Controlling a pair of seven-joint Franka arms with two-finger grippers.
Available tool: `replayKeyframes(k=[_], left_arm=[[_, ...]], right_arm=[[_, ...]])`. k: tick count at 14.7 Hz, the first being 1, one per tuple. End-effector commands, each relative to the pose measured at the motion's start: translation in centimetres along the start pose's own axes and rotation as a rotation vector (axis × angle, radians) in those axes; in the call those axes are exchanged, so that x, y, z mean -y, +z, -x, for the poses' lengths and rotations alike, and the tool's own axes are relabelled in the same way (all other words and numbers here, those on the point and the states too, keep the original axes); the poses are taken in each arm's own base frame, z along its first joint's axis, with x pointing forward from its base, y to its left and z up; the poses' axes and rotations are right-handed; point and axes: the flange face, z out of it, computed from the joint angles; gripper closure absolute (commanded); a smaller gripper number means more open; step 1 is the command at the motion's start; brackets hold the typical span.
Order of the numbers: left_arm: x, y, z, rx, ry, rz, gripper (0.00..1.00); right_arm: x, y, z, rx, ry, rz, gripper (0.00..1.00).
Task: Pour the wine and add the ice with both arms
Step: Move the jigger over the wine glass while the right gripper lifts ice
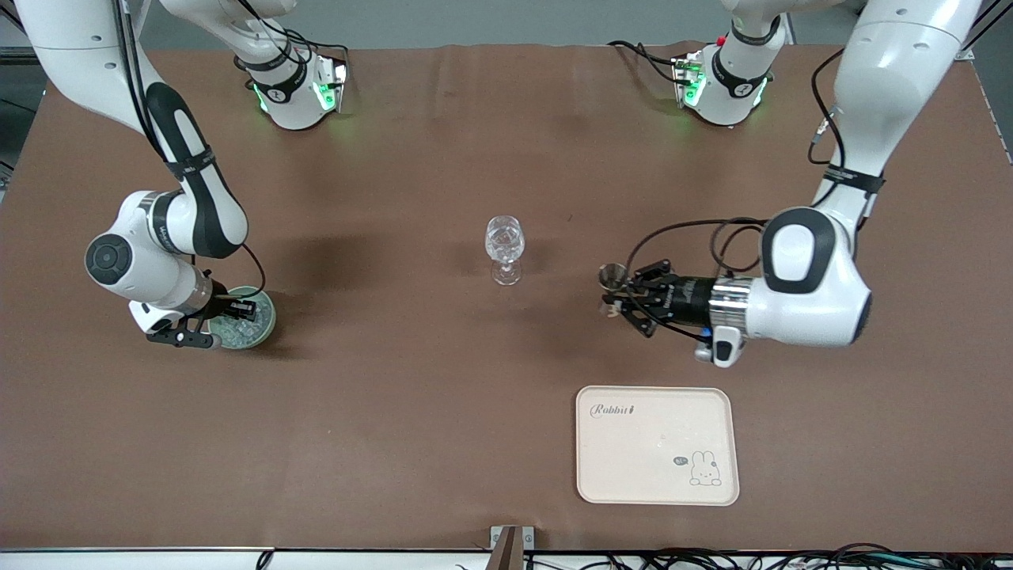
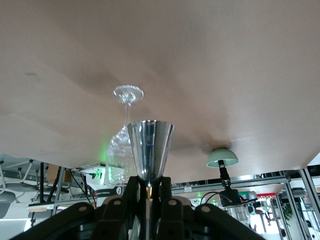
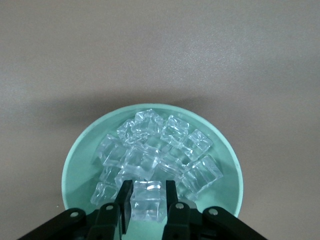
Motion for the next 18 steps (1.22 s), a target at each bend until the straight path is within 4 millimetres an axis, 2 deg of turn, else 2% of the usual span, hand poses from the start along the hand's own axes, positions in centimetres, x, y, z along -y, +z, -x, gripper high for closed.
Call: replayKeyframes(k=[1,4,6,8,11,13,15,18], left_arm=[[0.5,1.6,4.0,-0.041,-0.021,-0.012,0.99],[1.8,3.2,7.0,-0.100,-0.015,-0.049,0.99],[2.4,4.3,8.8,-0.176,-0.035,-0.085,0.99],[2.5,5.0,9.7,-0.222,-0.051,-0.099,0.99],[2.7,6.7,11.2,-0.282,-0.061,-0.106,0.99],[2.7,7.6,12.2,-0.340,-0.076,-0.111,0.99],[3.0,8.5,13.4,-0.390,-0.077,-0.112,1.00],[3.6,10.3,14.8,-0.471,-0.089,-0.128,1.00]], right_arm=[[0.0,0.0,0.3,-0.001,0.015,-0.015,0.85],[0.7,-1.1,-0.2,0.028,0.009,-0.019,0.88],[0.7,-3.5,-1.5,0.069,0.014,-0.024,0.94],[0.7,-6.1,-2.2,0.073,0.043,-0.029,1.00],[0.5,-12.8,-3.0,0.026,0.087,-0.041,1.00],[-0.5,-18.2,-3.0,-0.006,0.097,-0.048,1.00],[-2.3,-24.3,-2.2,-0.020,0.112,-0.054,1.00],[-3.9,-32.7,-0.1,-0.004,0.116,-0.064,1.00]])
